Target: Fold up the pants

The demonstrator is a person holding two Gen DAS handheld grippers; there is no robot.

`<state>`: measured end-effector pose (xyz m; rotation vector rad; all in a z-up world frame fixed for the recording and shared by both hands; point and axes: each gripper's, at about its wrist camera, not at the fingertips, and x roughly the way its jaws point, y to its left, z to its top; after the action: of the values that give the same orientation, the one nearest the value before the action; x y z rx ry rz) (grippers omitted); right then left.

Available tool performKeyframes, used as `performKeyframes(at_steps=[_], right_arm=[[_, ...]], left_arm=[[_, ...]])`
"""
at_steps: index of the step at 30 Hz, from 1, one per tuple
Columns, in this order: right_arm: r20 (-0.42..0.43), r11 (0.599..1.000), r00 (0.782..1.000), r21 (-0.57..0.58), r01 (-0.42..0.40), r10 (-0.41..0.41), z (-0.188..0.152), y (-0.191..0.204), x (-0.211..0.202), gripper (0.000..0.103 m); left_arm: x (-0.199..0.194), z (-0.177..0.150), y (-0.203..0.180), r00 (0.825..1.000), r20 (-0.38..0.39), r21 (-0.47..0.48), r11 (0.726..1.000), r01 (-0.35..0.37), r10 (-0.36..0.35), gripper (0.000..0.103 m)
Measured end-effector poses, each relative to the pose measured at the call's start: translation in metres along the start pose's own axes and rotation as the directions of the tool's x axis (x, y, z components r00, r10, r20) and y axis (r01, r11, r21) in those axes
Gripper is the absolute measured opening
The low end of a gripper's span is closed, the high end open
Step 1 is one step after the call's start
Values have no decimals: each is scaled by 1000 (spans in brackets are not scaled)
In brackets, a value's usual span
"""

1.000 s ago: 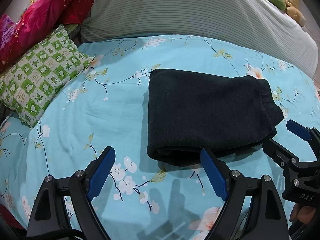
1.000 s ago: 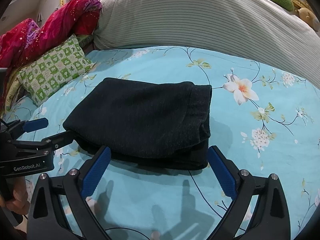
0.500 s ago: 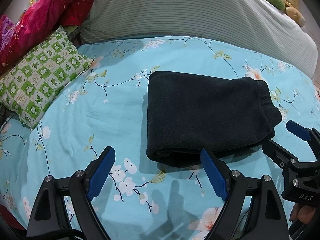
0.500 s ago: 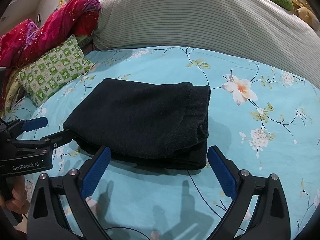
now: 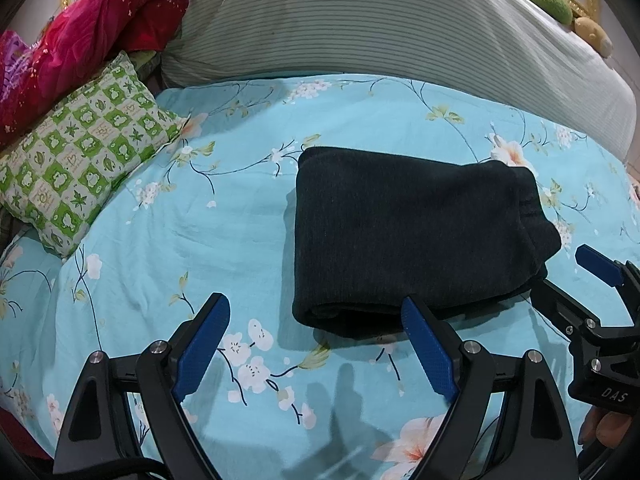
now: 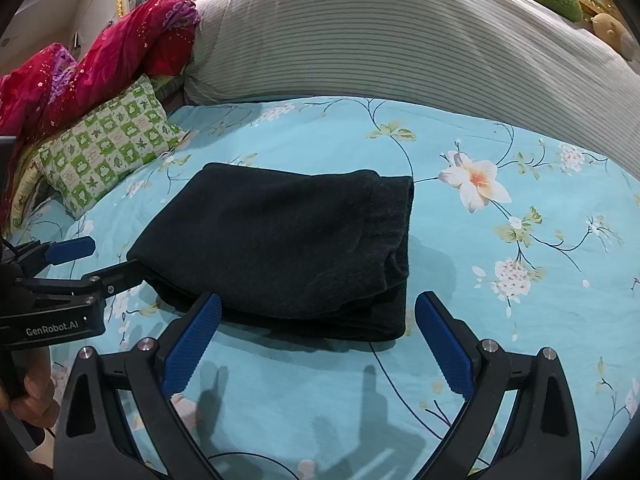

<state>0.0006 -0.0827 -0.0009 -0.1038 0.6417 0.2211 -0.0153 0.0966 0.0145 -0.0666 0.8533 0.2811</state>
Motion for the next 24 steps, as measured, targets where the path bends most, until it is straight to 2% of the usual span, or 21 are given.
performKeyframes(at_steps=[24], right_arm=[[-29, 999, 1000, 52, -5, 6, 14, -9, 9, 98]], left_arm=[[10, 19, 4, 999, -38, -15, 999, 33, -34, 86]])
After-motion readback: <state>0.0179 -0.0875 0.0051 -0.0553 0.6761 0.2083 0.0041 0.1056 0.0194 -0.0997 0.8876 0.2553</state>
